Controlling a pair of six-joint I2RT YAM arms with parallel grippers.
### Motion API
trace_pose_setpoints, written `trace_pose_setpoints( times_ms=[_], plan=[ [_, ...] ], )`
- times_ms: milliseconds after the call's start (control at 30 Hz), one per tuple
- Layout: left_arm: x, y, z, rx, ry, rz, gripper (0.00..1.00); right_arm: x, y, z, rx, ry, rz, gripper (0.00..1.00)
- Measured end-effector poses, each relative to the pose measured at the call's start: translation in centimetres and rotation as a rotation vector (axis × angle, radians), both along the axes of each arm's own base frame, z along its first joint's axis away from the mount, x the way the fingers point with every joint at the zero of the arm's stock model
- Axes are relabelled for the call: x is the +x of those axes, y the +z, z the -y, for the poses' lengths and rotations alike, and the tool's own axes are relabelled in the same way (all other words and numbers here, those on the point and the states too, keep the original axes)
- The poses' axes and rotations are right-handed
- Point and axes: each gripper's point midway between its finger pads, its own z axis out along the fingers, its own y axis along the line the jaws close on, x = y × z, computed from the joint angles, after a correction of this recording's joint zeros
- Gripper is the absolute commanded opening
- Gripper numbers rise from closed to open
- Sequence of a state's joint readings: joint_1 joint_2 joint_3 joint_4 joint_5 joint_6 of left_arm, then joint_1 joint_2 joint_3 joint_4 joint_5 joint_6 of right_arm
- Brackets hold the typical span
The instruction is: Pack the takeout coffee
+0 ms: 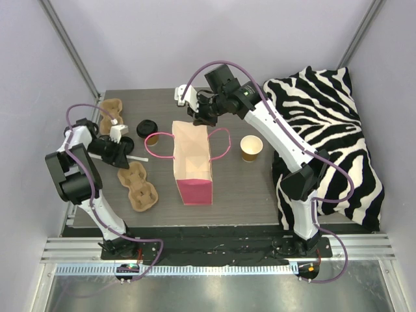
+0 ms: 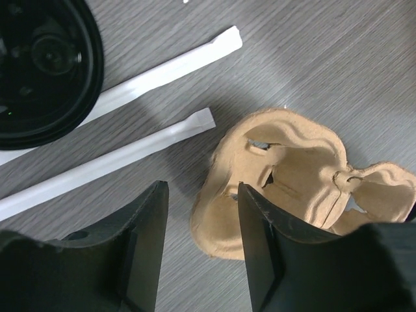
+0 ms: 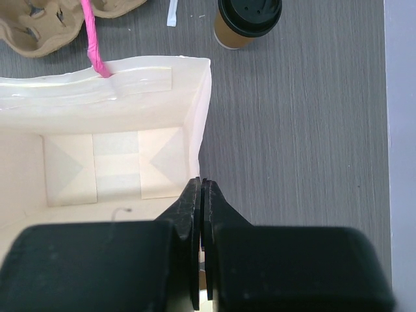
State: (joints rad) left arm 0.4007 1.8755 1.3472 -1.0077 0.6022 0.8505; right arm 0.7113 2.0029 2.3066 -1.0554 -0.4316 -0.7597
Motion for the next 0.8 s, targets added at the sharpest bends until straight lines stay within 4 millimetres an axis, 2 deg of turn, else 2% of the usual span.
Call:
trace_pose_setpoints(
  times_ms=[133, 433, 633, 800],
  plan=[
    [-0.1, -0.5, 0.4, 0.012, -0.017, -0.005, 0.5, 0.0, 0.0, 0.0, 0.001, -0.002, -0.003, 0.01],
    [-0.3, -0.9, -0.1, 0.04, -0.039, -0.004, 0.51, 0.0, 0.0, 0.0, 0.001, -0.004, -0.005, 0.01],
    [-0.9, -0.9, -0.6, 0.032, -0.039, -0.016, 0.32, 0.0, -0.3, 0.1, -0.004, -0.005, -0.011, 0.01],
    [-1.4, -0.6, -0.6, 0.026, -0.051, -0.019, 0.06, 0.0, -0.6, 0.2, -0.008, -0.011, -0.02, 0.01]
  ],
)
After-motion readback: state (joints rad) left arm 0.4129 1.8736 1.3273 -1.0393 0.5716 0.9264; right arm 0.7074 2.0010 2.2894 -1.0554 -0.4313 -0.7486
